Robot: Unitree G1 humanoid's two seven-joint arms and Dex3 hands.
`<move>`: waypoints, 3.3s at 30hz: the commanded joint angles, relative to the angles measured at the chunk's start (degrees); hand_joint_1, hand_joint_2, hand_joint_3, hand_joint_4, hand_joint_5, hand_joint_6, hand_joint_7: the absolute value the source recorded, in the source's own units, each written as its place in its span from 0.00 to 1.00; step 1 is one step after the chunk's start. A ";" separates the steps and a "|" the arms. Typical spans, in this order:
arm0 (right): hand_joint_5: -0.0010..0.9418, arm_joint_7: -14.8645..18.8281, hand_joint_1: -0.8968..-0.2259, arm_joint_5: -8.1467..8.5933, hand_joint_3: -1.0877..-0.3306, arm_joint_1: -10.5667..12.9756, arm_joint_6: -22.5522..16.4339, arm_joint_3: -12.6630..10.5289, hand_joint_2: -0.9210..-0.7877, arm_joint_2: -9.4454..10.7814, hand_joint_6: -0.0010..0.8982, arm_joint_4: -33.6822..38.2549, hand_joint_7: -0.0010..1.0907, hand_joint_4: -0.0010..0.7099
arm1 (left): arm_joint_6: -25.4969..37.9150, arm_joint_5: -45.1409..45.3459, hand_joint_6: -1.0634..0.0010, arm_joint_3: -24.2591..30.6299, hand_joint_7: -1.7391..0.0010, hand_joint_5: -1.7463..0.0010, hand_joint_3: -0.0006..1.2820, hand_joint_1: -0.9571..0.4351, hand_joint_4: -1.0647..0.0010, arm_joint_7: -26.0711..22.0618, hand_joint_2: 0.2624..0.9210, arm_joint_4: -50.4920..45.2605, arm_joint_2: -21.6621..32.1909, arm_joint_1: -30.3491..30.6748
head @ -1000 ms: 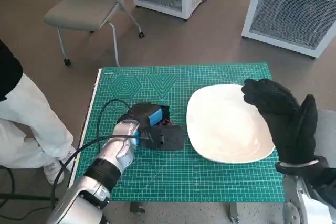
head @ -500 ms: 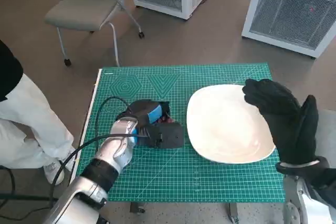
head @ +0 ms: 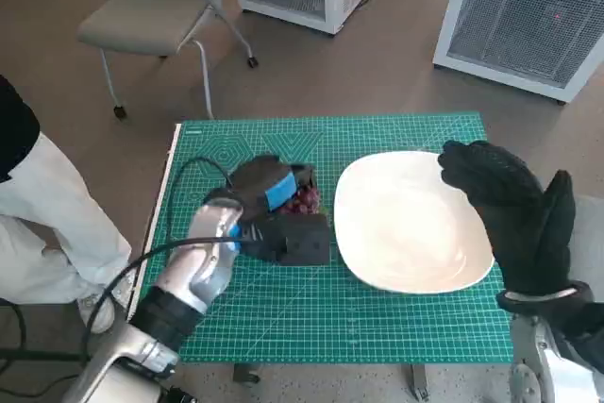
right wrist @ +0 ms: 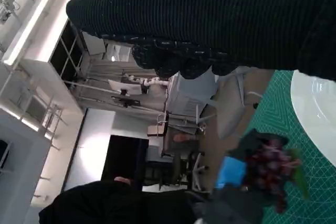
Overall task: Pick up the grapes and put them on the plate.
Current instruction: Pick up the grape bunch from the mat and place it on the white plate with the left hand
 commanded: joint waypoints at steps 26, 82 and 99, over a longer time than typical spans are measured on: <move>0.90 -1.35 0.84 -0.08 0.65 1.83 0.40 -0.18 0.00 0.42 0.27 -2.14 0.92 0.63 | -2.28 -5.16 0.27 5.03 0.47 0.32 0.02 0.69 0.29 -6.74 0.97 -15.00 -1.24 -4.45; 0.87 -4.89 0.85 -2.09 0.65 6.44 -1.28 -2.21 0.00 0.29 0.29 -6.75 0.90 0.65 | -25.24 -9.22 0.55 1.74 0.41 0.13 0.52 0.74 0.60 6.10 0.59 28.19 -20.69 -20.76; 0.87 -4.34 0.85 -1.54 0.65 5.62 -1.39 -1.17 0.00 0.39 0.29 -5.49 0.89 0.66 | -33.89 -10.74 0.77 2.10 0.97 0.99 0.01 0.38 0.94 5.31 0.85 34.34 -19.61 -20.12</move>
